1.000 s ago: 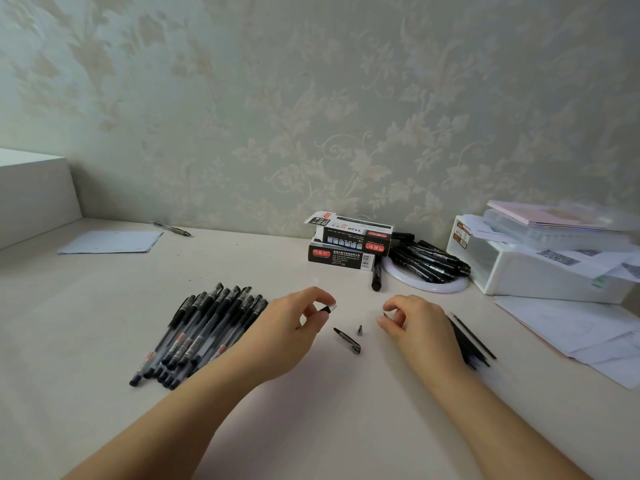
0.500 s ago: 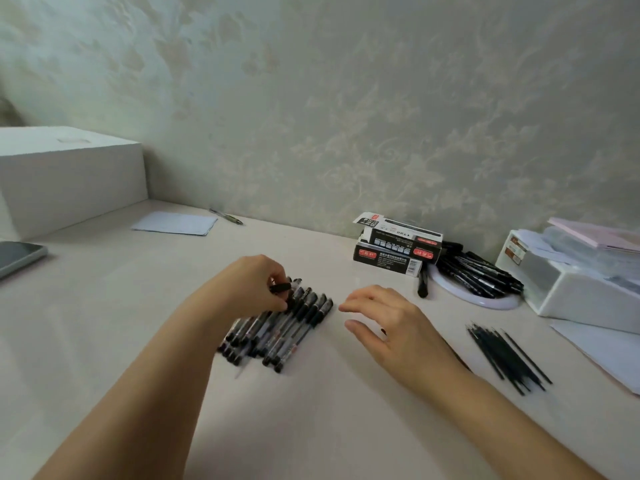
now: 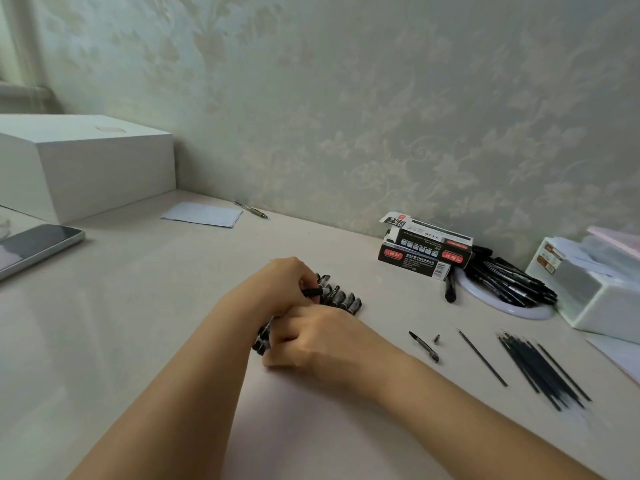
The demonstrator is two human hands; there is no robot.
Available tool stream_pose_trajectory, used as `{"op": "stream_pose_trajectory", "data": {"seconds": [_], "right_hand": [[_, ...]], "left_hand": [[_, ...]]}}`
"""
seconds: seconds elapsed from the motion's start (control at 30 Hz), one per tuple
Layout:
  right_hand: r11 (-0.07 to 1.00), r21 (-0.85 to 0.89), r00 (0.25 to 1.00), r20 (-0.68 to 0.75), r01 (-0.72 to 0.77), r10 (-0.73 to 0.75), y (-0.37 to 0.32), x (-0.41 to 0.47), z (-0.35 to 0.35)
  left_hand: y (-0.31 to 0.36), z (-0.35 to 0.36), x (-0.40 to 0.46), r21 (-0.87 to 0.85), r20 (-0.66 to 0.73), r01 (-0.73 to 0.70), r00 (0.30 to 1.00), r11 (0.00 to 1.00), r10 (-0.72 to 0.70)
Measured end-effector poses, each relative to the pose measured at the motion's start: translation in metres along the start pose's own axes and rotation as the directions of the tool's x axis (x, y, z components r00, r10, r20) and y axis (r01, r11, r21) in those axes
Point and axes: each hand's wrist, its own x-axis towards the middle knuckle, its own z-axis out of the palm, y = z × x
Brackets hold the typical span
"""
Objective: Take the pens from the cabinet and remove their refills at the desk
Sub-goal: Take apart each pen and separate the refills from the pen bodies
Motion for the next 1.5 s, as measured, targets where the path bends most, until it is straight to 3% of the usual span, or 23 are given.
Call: {"op": "stream_pose_trajectory", "data": {"seconds": [0.37, 0.57, 0.7, 0.77, 0.83, 0.93, 1.0, 1.13, 1.23, 1.33, 1.4, 1.5], "right_hand": [[0.951, -0.253, 0.984, 0.062, 0.175, -0.165, -0.009, 0.010, 0.007], [0.977, -0.134, 0.972, -0.143, 0.166, -0.184, -0.013, -0.001, 0.000], [0.977, 0.203, 0.964, -0.243, -0.060, 0.109, -0.008, -0.018, -0.014], [0.859, 0.488, 0.848, -0.381, -0.154, 0.368, -0.005, -0.028, -0.018], [0.721, 0.668, 0.662, -0.457, -0.185, 0.594, 0.002, -0.039, -0.019], [0.645, 0.724, 0.430, -0.516, -0.244, 0.741, 0.019, -0.066, -0.019], [0.656, 0.683, 0.385, -0.539, -0.321, 0.750, 0.024, -0.085, -0.019], [0.696, 0.542, 0.463, -0.520, -0.470, 0.718, 0.020, -0.111, -0.020], [0.745, 0.402, 0.592, -0.453, -0.532, 0.667, 0.016, -0.123, -0.019], [0.818, 0.263, 0.684, -0.452, -0.512, 0.573, 0.014, -0.128, -0.017], [0.865, 0.140, 0.752, -0.442, -0.481, 0.490, 0.016, -0.131, -0.014], [0.898, -0.008, 0.821, -0.406, -0.441, 0.400, 0.021, -0.133, -0.008]], "left_hand": [[0.001, 0.002, 0.000, -0.051, 0.035, 0.022, 0.999, 0.998, -0.021], [-0.001, 0.000, 0.000, -0.066, 0.056, 0.011, 0.998, 0.998, -0.007], [-0.001, 0.000, 0.001, -0.001, 0.050, 0.004, 0.999, 1.000, -0.004], [0.001, 0.002, 0.001, 0.057, 0.034, -0.023, 0.999, 0.998, 0.022], [0.006, 0.005, 0.000, 0.052, -0.012, -0.040, 0.999, 0.998, 0.040], [0.019, 0.009, 0.001, -0.011, -0.089, -0.062, 0.994, 0.998, 0.060], [0.032, 0.013, 0.000, -0.079, -0.160, -0.061, 0.986, 0.995, 0.047], [0.066, 0.031, -0.007, -0.301, -0.247, -0.051, 0.969, 0.952, -0.026], [0.086, 0.046, -0.013, -0.567, -0.018, 0.037, 0.998, 0.823, -0.057], [0.094, 0.055, -0.017, -0.804, 0.176, 0.196, 0.980, 0.561, -0.090], [0.095, 0.056, -0.016, -0.856, 0.245, 0.261, 0.965, 0.446, -0.096], [0.094, 0.056, -0.016, -0.865, 0.331, 0.333, 0.941, 0.374, -0.073]]}}
